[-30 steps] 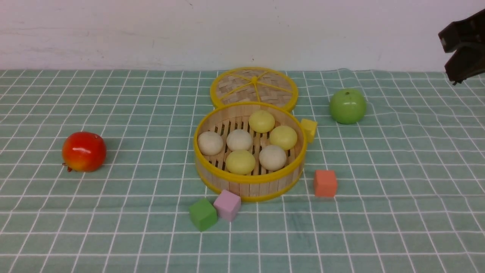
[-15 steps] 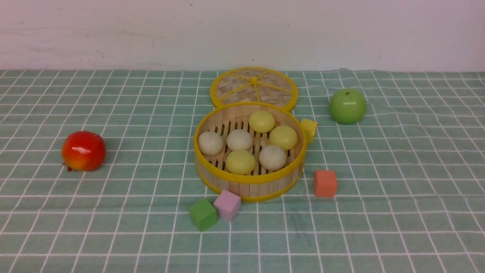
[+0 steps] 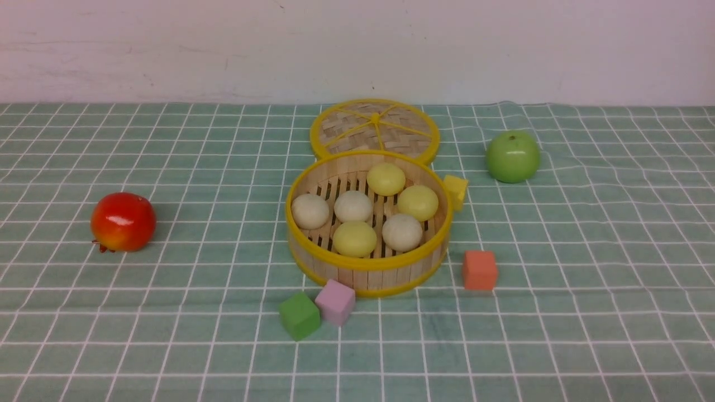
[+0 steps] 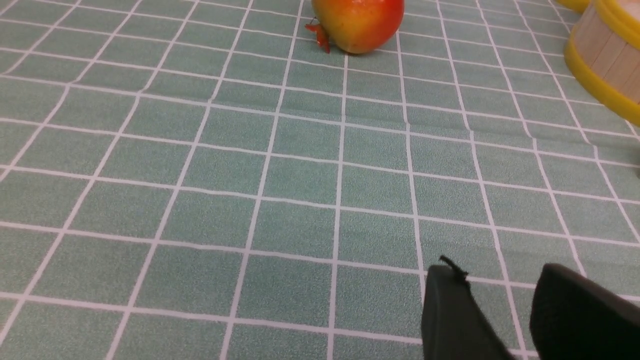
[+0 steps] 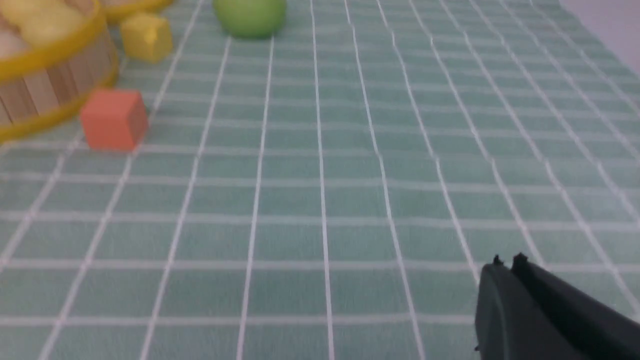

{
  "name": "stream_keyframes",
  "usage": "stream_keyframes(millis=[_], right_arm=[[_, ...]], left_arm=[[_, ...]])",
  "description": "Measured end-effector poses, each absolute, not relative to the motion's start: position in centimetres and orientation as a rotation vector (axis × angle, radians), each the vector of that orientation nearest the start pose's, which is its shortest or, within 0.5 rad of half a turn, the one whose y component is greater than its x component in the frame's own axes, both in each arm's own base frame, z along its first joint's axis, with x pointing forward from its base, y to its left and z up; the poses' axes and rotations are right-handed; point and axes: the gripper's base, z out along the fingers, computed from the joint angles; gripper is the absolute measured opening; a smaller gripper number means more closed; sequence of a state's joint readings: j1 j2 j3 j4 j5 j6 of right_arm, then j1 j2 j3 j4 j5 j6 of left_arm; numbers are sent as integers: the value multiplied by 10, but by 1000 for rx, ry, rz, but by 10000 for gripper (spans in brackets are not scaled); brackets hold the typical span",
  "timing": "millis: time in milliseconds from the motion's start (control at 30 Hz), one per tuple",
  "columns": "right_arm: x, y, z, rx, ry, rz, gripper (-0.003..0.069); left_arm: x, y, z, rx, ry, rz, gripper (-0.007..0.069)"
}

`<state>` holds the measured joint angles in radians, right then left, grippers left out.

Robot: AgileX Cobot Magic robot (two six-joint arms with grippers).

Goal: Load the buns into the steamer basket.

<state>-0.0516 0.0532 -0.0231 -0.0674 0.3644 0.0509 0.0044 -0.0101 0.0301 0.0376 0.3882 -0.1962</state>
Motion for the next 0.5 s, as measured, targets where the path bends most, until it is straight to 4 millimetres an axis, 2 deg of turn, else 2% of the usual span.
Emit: stream_keyframes(millis=[67,500], right_arm=[[53,-5,174,57,1886,-67,10],[52,-5,175,60,1868,-69,13]], left_arm=[[52,2,169,-166,1885,-94,238],[52,2,169,-166,1885,-94,238]])
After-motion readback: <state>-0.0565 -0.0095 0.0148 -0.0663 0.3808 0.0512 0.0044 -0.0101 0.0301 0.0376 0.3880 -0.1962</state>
